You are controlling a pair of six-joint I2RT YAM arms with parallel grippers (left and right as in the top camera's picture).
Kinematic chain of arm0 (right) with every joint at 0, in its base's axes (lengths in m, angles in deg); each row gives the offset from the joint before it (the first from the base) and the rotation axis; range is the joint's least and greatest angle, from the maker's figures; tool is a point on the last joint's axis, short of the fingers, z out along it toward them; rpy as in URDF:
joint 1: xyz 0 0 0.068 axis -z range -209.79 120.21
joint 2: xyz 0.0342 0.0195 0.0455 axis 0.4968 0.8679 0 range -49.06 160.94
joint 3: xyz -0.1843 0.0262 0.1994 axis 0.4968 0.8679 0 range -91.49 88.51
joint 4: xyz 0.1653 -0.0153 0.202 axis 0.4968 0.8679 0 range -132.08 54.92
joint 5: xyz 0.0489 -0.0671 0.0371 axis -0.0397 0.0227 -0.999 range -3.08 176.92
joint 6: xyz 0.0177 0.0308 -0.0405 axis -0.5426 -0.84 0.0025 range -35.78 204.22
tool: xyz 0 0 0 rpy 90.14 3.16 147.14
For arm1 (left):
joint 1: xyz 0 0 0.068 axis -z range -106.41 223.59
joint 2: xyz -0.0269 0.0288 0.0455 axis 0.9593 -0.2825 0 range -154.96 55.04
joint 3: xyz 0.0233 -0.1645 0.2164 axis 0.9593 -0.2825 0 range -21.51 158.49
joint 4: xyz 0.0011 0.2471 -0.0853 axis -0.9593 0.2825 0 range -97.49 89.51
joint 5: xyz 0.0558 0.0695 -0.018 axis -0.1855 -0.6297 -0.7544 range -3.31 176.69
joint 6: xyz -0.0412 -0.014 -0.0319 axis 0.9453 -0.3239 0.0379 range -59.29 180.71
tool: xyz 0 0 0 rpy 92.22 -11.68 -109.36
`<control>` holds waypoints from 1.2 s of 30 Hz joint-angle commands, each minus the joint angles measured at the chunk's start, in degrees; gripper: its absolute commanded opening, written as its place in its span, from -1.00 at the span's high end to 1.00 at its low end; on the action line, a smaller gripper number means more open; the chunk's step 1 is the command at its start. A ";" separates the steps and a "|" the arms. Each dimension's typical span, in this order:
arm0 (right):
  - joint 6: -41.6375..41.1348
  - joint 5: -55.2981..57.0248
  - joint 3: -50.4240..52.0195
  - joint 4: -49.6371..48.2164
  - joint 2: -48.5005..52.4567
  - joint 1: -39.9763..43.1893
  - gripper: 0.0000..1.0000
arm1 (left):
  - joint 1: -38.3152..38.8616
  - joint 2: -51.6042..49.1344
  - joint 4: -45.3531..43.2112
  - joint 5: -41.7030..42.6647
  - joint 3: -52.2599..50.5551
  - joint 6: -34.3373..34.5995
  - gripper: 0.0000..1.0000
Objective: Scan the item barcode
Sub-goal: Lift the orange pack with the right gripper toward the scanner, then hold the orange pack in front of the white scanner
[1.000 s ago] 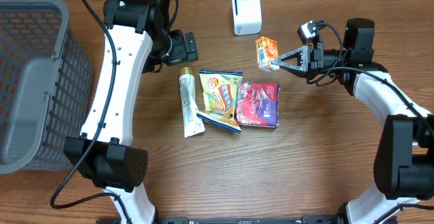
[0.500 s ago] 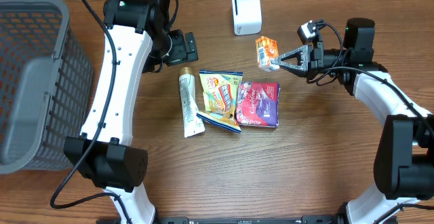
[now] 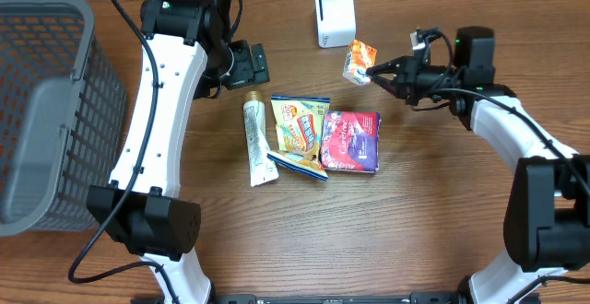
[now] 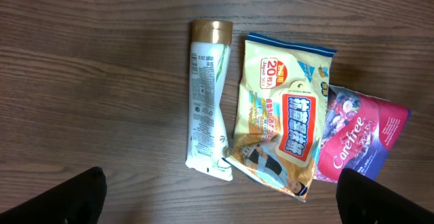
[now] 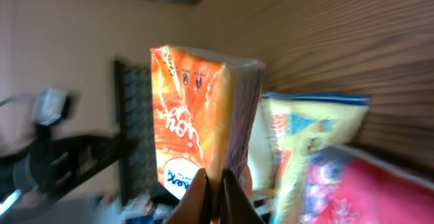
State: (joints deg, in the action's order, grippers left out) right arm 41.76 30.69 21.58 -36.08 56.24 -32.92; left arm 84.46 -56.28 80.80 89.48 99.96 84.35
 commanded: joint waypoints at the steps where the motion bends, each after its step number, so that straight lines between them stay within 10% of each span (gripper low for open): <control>1: 5.40 20.87 -4.90 7.21 0.15 -1.03 0.92 | 0.39 0.02 -0.09 0.17 0.07 0.59 -1.00; 10: 21.33 56.37 -22.84 29.35 0.15 -6.27 0.92 | 0.39 0.02 -0.09 0.17 0.07 0.59 -1.00; 21: 49.24 80.87 -24.26 8.33 4.68 -18.32 0.92 | 0.39 0.02 -0.09 0.17 0.07 0.59 -0.99; 36: 56.13 79.36 -24.26 -7.80 15.04 -20.48 0.92 | 0.39 0.02 -0.09 0.17 0.07 0.59 -1.00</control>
State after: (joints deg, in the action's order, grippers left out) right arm 94.68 110.21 -1.81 -42.44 70.69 -53.10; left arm 84.46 -56.28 80.82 89.48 99.96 84.35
